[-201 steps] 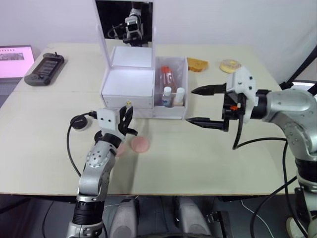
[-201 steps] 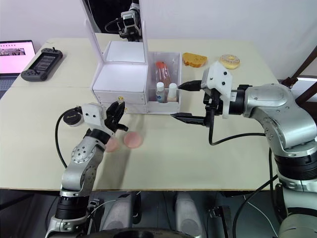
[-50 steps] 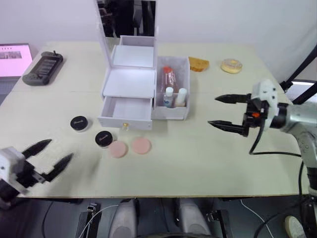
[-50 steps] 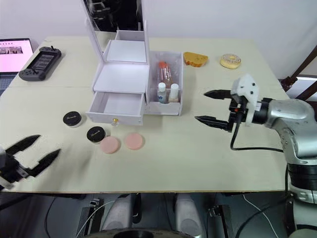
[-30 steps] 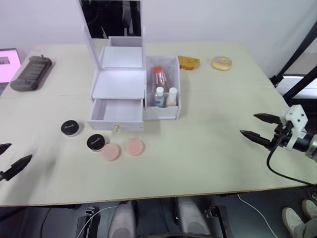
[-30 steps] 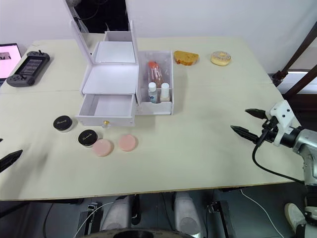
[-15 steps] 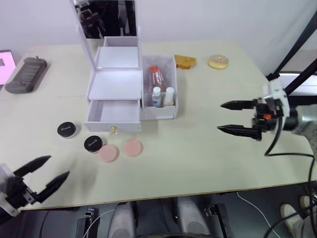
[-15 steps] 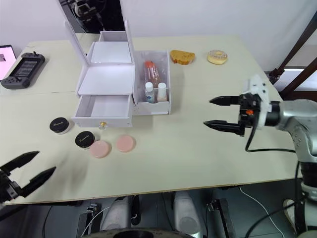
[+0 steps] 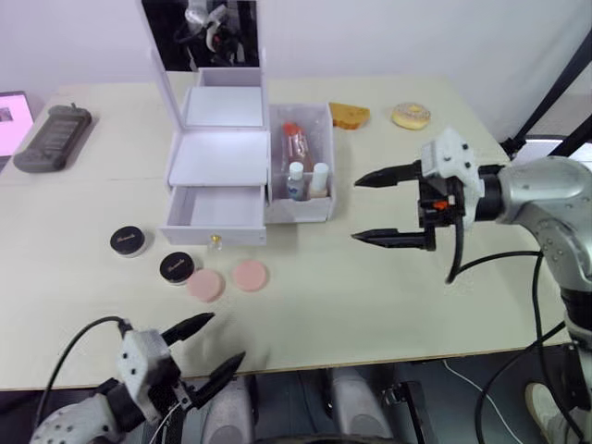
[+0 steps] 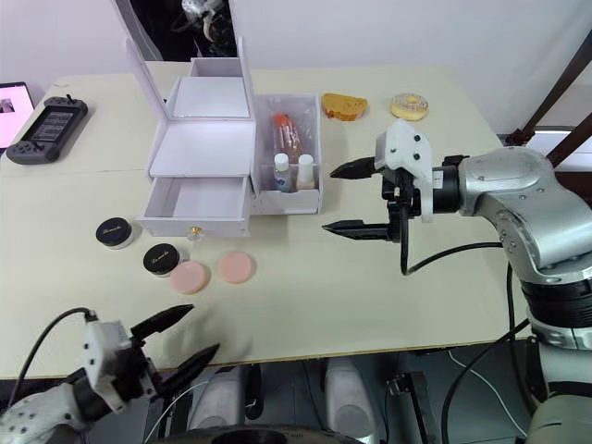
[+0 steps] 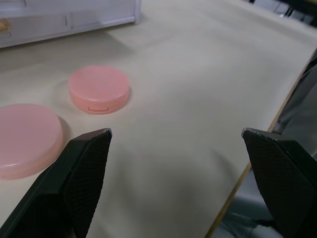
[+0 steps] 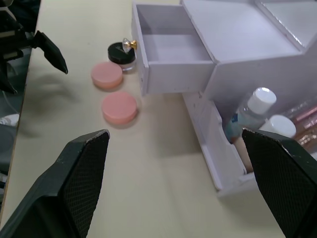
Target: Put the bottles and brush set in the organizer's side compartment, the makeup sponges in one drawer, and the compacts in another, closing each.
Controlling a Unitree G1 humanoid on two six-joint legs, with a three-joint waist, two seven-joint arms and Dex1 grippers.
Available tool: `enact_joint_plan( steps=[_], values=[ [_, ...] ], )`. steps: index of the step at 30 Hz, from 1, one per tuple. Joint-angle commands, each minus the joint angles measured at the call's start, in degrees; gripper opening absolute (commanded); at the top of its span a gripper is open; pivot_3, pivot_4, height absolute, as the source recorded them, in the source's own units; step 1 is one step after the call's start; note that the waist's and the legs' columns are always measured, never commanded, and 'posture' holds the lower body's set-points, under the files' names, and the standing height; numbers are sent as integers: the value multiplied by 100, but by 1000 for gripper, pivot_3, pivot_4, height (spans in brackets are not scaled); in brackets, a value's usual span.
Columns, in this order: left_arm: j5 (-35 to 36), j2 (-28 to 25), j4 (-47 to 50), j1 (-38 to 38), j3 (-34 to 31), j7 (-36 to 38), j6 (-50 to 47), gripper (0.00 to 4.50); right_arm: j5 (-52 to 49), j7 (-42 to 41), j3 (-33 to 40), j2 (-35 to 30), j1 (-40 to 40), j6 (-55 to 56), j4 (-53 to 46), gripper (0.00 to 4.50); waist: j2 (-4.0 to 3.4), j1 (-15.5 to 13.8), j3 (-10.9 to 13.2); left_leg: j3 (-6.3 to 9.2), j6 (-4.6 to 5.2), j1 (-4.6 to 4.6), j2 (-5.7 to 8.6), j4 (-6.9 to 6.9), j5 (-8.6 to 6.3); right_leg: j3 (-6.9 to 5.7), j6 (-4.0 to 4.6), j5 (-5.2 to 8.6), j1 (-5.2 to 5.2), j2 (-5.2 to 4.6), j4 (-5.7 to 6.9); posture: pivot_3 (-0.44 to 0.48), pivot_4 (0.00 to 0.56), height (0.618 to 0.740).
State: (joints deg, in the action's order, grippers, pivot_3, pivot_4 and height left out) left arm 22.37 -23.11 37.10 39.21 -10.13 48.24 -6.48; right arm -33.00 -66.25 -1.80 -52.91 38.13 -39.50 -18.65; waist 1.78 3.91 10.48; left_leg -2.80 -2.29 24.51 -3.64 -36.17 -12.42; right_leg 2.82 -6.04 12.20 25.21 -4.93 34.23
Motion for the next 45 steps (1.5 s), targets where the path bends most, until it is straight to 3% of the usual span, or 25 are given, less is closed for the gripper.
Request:
enact_joint_plan(
  steps=[1, 9, 15, 24, 42, 45],
  values=[
    [-461, 175, -195, -123, 514, -358, 254, 4450, -170, -90, 125, -157, 255, -160, -270, 4500, 4, 2, -1, 2, 0, 0, -1, -1, 0, 0, 0, 0, 0, 1, 3, 0, 150, 738],
    [-1013, 579, -472, -564, 991, -1419, 19, 4450, -259, -67, 42, -293, 725, -691, -279, 4500, 3, 4, -1, 4, 1, -3, -3, -5, 1, 0, 0, 0, 0, 5, 13, 0, 150, 738],
    [-1249, 428, -390, -1211, 1012, -1905, -673, 4450, -277, 21, 103, -335, 783, -863, -397, 4500, 3, -26, -2, 7, 1, -3, -4, -6, 1, 0, -1, 0, 0, 8, 19, 0, 150, 738],
    [-1314, 432, -368, -1917, 1279, -2337, -1294, 4450, -686, 3, 177, -453, 798, -1468, -575, 4500, 2, -85, -2, 14, 2, -6, -7, -15, 2, 1, -2, -1, 2, 17, 43, 0, 150, 738],
    [-1526, 583, -447, -3216, 1905, -2826, -2418, 4450, -828, 234, 266, -586, 746, -1571, -729, 4500, 3, -138, -1, 27, 2, -4, -7, -85, 1, 3, -2, 0, -11, 21, 89, 0, 150, 738],
    [-1586, 486, -350, -3238, 1922, -2873, -2644, 3597, -837, 285, 272, -571, 761, -1566, -741, 4500, 2, -140, -1, 31, 2, -4, -7, -82, 1, 1, -3, 0, -7, 23, 93, 0, 150, 738]
  ],
)
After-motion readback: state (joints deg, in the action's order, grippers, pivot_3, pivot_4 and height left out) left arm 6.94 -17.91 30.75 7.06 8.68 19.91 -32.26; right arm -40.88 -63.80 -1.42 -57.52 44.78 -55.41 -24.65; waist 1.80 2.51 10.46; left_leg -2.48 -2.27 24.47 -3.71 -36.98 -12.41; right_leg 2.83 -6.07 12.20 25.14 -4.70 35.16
